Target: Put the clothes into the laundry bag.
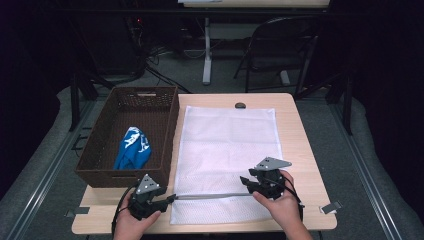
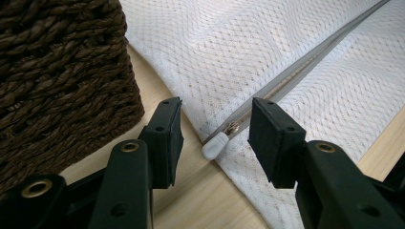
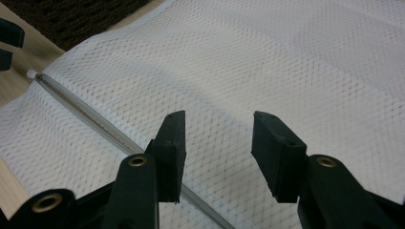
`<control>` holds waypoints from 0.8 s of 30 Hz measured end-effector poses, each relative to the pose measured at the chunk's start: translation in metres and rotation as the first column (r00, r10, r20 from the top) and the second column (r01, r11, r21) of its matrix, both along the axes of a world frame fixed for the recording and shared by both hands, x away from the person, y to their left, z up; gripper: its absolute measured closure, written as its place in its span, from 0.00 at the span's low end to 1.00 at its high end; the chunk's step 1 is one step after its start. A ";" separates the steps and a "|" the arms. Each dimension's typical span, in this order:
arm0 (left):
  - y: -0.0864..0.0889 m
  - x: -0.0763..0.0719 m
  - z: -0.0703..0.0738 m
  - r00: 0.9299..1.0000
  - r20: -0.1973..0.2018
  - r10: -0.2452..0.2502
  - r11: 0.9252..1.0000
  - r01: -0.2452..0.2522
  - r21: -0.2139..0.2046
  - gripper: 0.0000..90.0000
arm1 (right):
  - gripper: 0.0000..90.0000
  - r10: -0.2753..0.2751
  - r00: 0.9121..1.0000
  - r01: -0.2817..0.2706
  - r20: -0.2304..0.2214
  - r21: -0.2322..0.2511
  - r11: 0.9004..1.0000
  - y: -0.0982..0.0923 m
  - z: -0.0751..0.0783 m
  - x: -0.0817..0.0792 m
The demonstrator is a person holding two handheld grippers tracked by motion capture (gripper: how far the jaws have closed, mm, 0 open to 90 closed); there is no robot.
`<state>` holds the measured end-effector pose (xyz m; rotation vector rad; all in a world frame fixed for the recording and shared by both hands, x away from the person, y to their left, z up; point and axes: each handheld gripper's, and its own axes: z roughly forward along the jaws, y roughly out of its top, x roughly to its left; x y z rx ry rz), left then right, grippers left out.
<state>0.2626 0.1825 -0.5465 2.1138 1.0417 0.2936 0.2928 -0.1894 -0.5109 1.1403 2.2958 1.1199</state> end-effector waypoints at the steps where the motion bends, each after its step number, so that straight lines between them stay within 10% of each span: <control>1: 0.000 0.000 0.000 1.000 0.000 0.000 1.000 0.000 0.000 0.61 | 0.62 -0.004 1.000 0.004 -0.002 0.006 1.000 0.001 -0.002 0.000; 8: 0.002 0.001 -0.001 1.000 -0.003 -0.011 1.000 0.011 -0.011 0.59 | 0.63 0.017 1.000 -0.016 -0.022 0.047 0.999 0.009 -0.015 -0.006; 24: 0.001 0.003 -0.005 1.000 -0.017 -0.018 1.000 0.018 -0.012 0.59 | 0.71 0.123 0.990 -0.126 -0.063 -0.038 0.991 0.030 -0.047 -0.002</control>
